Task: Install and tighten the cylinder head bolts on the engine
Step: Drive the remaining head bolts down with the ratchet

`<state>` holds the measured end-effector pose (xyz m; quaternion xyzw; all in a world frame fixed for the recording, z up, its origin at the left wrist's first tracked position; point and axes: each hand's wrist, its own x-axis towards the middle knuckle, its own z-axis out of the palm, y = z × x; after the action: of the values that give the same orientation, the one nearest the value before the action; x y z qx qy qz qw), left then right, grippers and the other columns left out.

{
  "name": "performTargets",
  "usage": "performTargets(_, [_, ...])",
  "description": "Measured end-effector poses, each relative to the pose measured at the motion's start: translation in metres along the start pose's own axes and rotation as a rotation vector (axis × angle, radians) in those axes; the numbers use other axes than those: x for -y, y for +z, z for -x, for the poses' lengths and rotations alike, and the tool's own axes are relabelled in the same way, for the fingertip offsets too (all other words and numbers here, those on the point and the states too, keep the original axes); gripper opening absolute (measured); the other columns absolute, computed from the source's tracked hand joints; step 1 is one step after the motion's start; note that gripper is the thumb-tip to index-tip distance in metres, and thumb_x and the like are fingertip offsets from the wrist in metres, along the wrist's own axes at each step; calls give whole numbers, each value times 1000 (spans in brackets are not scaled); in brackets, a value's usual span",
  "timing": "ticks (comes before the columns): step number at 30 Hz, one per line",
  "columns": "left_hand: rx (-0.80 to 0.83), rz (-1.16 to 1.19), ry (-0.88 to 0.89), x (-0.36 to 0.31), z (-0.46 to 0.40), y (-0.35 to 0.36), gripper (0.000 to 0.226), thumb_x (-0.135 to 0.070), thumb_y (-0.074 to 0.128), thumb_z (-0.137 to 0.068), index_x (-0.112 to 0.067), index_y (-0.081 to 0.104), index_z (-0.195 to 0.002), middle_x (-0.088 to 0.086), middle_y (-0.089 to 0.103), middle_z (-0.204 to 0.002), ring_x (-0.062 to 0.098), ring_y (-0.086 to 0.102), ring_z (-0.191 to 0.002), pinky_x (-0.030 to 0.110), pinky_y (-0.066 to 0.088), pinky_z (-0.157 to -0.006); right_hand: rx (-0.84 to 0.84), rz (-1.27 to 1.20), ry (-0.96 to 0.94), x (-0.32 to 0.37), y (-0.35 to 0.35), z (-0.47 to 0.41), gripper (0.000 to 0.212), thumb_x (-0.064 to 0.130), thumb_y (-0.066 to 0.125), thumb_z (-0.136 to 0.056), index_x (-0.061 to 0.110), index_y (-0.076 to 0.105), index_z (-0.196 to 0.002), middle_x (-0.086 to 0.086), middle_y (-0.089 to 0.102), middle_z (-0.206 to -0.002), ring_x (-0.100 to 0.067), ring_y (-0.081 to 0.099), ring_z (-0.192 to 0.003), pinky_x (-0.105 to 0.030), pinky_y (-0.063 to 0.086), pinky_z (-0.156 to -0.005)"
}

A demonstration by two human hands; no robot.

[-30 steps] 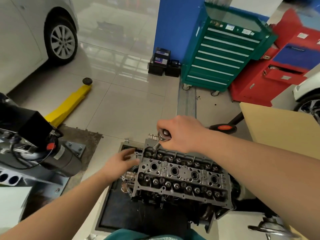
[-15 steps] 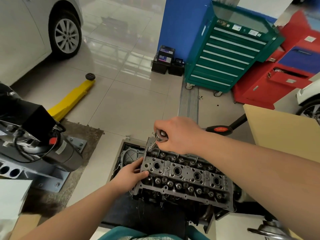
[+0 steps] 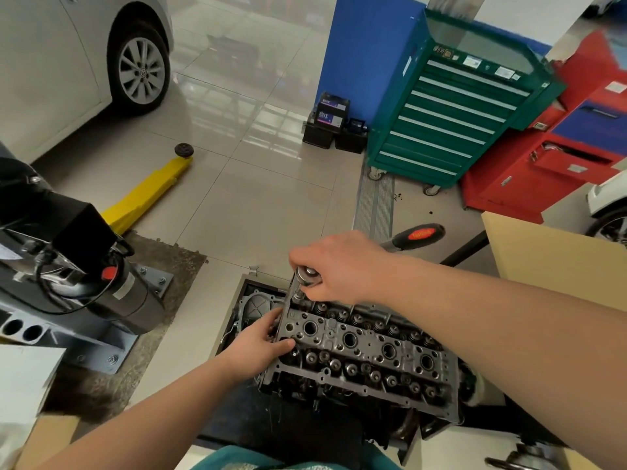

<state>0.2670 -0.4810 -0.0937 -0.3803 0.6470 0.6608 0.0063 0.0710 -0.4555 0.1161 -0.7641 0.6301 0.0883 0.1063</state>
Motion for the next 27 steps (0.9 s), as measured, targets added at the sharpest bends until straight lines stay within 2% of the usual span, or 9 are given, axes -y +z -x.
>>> performTargets(3, [-218, -125, 241, -30, 8, 0, 77, -46, 73, -90, -47, 32, -155, -41, 43, -144, -17, 45, -130, 19, 39, -110, -32, -36, 126, 7, 9, 3, 26, 47, 61, -92, 35, 38, -96, 11, 44, -77, -22, 50, -78, -34, 33, -60])
performTargets(5, [-239, -87, 407, -59, 14, 6, 62, -43, 71, -86, -50, 44, -141, -38, 55, -134, -8, 53, -127, 16, 44, -100, -85, -64, 217, 13, 18, 6, 25, 46, 61, -92, 33, 40, -95, 10, 43, -75, -24, 51, -77, -33, 30, -56])
performTargets(7, [-212, 29, 459, -87, 16, 20, 44, -32, 68, -82, -52, 55, -119, -22, 69, -110, -1, 66, -101, 19, 53, -80, -114, -80, 297, 18, 23, 6, 21, 44, 60, -90, 31, 44, -95, 9, 45, -74, -26, 54, -76, -33, 31, -55])
performTargets(9, [-294, 171, 407, -106, 11, 32, 31, -25, 58, -75, -52, 60, -91, -17, 70, -81, -1, 61, -68, 23, 48, -57, -125, -84, 332, 20, 23, 5, 23, 44, 61, -89, 29, 45, -96, 6, 48, -75, -27, 53, -75, -32, 30, -54])
performTargets(12, [-350, 188, 399, -118, 1, 39, 25, -18, 54, -81, -40, 59, -71, -13, 65, -66, -1, 52, -57, 24, 43, -54, -115, -96, 259, 13, 23, 14, 30, 48, 59, -94, 24, 45, -105, 0, 60, -92, -29, 59, -82, -36, 39, -63])
performTargets(17, [-274, 208, 470, -119, -5, 37, 34, 5, 59, -90, -25, 74, -84, -5, 77, -86, 5, 71, -81, 23, 57, -73, -46, -221, 77, -18, 12, 46, 60, 69, 45, -95, 28, 39, -140, 5, 61, -128, -17, 59, -106, -37, 51, -86])
performTargets(21, [-255, 174, 450, -121, -7, 32, 8, -20, 66, -83, -23, 72, -81, 0, 76, -84, 16, 69, -79, 44, 59, -76, -117, -35, 25, -24, 19, 51, 51, 64, 40, -102, 31, 36, -141, 8, 66, -117, -23, 64, -95, -45, 54, -80])
performTargets(24, [-200, 129, 486, -119, -7, 24, 21, -33, 71, -93, -13, 73, -100, 10, 77, -101, 27, 72, -99, 59, 57, -93, -53, -64, 13, -32, 12, 40, 53, 58, 43, -103, 40, 29, -151, 10, 64, -129, -21, 61, -109, -48, 45, -98])
performTargets(27, [-58, 157, 479, -114, -3, 13, 24, -38, 67, -94, -22, 74, -110, 4, 76, -114, 20, 69, -109, 49, 56, -99, 5, 81, -117, -43, -4, 26, 57, 60, 41, -101, 47, 24, -154, 11, 61, -123, -19, 54, -114, -44, 38, -103])
